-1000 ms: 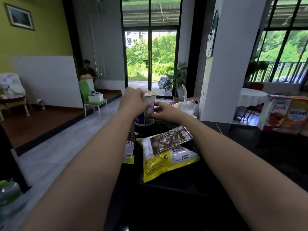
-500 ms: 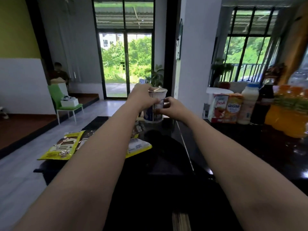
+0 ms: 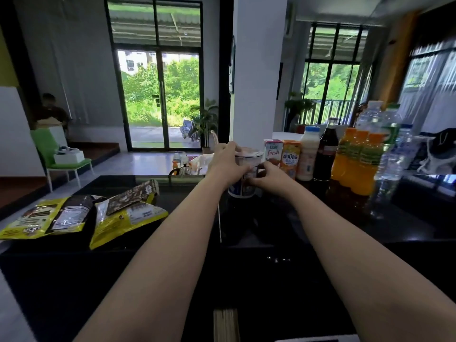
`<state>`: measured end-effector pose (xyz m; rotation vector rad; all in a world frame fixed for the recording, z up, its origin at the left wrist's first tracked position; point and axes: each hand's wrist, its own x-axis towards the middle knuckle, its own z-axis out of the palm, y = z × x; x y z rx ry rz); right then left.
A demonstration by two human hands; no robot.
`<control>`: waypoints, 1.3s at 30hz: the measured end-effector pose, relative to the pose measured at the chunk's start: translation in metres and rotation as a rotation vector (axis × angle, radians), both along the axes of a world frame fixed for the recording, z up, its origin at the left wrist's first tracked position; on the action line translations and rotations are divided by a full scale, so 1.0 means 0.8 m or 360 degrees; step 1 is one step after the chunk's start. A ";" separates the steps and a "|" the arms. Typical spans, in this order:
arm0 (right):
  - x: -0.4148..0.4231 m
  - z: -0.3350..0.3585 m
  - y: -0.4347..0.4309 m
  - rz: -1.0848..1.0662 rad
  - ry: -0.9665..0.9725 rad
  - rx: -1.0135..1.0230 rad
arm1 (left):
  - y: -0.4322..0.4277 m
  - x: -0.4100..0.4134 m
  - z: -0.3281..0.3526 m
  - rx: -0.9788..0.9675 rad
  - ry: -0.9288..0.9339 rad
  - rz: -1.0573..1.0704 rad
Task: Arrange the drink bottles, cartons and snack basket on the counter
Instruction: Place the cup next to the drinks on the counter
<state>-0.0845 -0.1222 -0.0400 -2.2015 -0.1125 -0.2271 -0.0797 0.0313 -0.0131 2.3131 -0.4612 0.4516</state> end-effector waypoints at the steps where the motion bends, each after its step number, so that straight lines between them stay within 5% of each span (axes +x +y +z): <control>1: -0.001 0.003 -0.003 -0.0001 0.0010 0.0072 | 0.000 0.000 -0.002 -0.0041 -0.0008 -0.0004; 6: -0.010 0.034 -0.016 -0.0227 -0.0411 0.0392 | 0.007 0.001 -0.020 -0.0263 0.0128 0.0041; 14: 0.000 0.054 -0.005 0.0118 -0.0453 -0.0750 | 0.001 0.010 -0.044 -0.0043 0.0333 0.0142; 27: 0.085 0.071 -0.019 -0.0078 -0.0648 -0.1786 | -0.021 0.089 -0.034 -0.0043 0.0358 0.0303; 39: 0.109 0.066 -0.035 -0.0127 -0.0636 -0.1709 | -0.043 0.117 -0.029 0.0102 0.0313 0.0173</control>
